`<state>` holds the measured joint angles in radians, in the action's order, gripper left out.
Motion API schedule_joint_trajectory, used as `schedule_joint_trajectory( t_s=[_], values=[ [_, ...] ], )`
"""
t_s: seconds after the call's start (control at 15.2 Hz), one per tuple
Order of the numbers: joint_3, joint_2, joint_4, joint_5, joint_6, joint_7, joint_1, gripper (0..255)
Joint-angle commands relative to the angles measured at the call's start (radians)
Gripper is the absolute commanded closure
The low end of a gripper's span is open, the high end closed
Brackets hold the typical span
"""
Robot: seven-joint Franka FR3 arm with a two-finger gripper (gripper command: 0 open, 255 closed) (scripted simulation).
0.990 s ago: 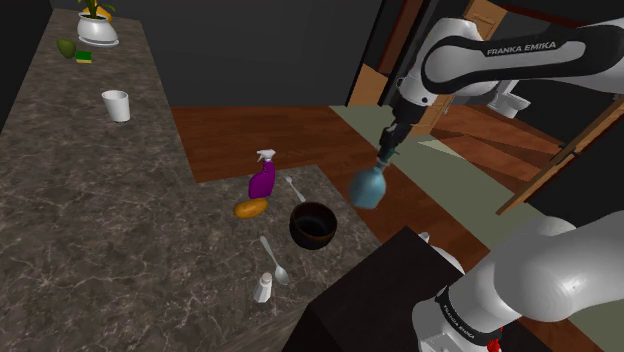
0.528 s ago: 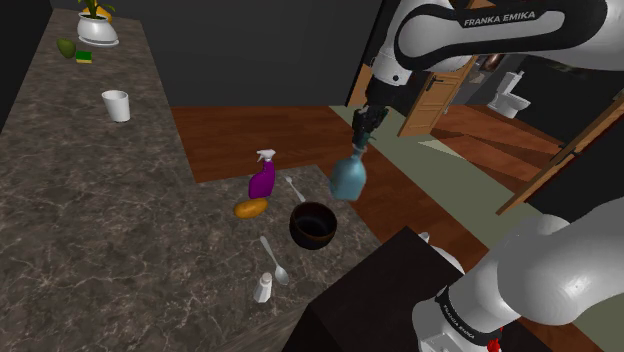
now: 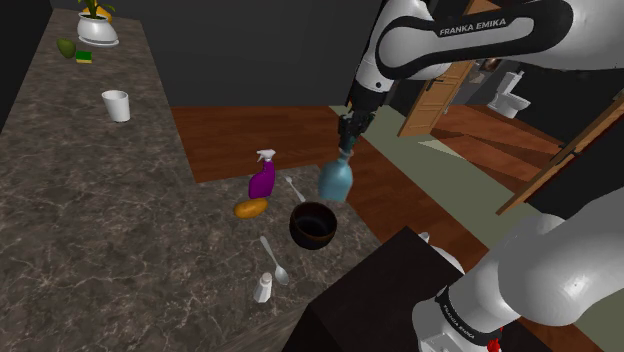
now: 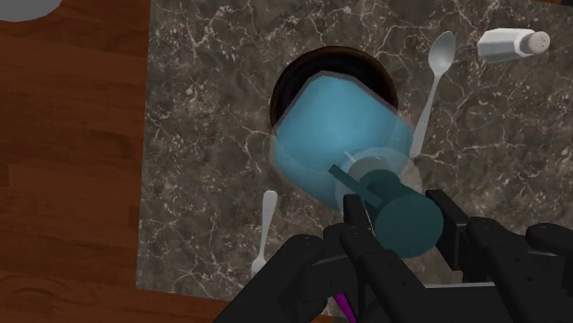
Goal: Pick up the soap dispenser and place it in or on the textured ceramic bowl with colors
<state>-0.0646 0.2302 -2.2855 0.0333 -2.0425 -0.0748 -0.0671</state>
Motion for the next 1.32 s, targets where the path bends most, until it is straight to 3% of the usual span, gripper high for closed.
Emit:
schedule_joint_trajectory(
  t_s=[0.0,1.25],
  values=[
    [0.0,-0.009,-0.017,0.001,-0.028,-0.001,0.0,255],
    [-0.003,-0.147,-0.149,0.02,-0.296,-0.023,-0.004,255]
  ],
)
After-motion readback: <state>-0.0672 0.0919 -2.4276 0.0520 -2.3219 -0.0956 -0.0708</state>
